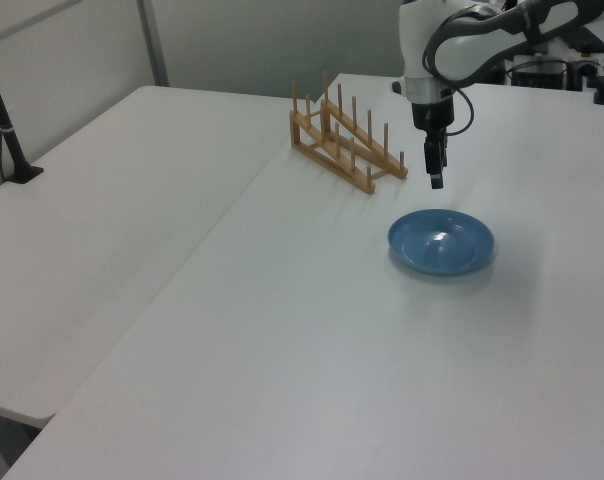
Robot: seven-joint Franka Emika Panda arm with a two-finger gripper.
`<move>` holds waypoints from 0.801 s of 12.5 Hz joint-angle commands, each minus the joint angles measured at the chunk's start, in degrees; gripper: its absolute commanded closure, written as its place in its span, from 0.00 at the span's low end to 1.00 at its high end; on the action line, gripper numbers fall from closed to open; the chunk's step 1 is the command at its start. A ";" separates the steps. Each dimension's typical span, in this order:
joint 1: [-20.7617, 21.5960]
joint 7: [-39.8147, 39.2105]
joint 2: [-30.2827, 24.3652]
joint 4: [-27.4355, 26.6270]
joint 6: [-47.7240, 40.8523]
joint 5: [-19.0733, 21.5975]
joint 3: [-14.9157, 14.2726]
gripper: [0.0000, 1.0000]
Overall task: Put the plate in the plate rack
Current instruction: 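Lower the gripper and close it on the blue plate's rim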
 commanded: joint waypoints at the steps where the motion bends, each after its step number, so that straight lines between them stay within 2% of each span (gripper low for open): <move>1: 0.58 -0.77 -0.74 -0.18 -0.53 0.30 -0.51 0.00; 5: 0.58 -1.12 -0.48 0.00 -0.45 0.30 -0.60 0.06; 10: 0.76 -1.22 3.91 0.26 2.80 0.30 -0.17 0.13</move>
